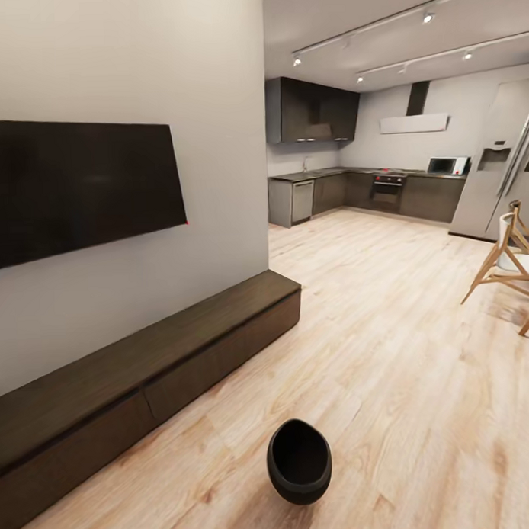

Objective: Place each of the two pumpkins and all three candles from the living room inside a cabinet in the living room (use any cabinet), then make sure every cabinet is closed, and position the cauldron so it is next to a table in the living room.

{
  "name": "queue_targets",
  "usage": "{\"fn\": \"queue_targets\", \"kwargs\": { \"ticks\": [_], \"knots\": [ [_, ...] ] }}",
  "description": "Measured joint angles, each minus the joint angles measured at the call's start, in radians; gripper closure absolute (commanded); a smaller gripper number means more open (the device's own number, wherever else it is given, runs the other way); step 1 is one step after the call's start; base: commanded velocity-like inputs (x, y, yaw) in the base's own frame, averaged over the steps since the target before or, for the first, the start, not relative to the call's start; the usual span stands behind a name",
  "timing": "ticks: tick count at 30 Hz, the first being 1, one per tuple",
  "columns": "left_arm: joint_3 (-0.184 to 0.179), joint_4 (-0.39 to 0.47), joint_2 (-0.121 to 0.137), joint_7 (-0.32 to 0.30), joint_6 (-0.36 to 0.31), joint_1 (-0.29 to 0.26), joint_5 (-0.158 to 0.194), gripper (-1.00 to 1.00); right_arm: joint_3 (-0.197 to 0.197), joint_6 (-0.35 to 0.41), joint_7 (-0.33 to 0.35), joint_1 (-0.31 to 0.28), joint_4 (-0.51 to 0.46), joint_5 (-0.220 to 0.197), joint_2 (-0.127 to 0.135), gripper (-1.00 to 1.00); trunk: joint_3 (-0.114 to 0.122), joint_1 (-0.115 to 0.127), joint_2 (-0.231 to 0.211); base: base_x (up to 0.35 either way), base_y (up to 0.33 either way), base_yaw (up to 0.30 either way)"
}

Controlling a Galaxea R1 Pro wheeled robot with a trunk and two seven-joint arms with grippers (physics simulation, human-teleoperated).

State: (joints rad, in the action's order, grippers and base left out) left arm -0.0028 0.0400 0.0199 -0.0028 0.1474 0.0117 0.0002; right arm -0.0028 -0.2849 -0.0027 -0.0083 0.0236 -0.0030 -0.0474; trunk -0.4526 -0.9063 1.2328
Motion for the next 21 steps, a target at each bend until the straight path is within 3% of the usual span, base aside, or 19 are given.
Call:
{"fn": "queue_targets", "kwargs": {
  "ticks": [15, 21],
  "knots": [
    [-0.001, 0.006, -0.001, 0.006, 0.0, -0.002, -0.006, -1.0, 0.0, -0.001, 0.001, 0.0, 0.0, 0.0, -0.001, -1.0, 0.04, 0.058, -0.105, 0.0, 0.0, 0.265],
    [-0.001, 0.134, -0.005, 0.01, -0.031, -0.005, -0.006, -1.0, 0.001, -0.019, -0.002, 0.0, -0.001, 0.0, 0.0, -1.0, 0.057, 0.081, -0.147, 0.0, 0.0, 0.224]
  ]
}}
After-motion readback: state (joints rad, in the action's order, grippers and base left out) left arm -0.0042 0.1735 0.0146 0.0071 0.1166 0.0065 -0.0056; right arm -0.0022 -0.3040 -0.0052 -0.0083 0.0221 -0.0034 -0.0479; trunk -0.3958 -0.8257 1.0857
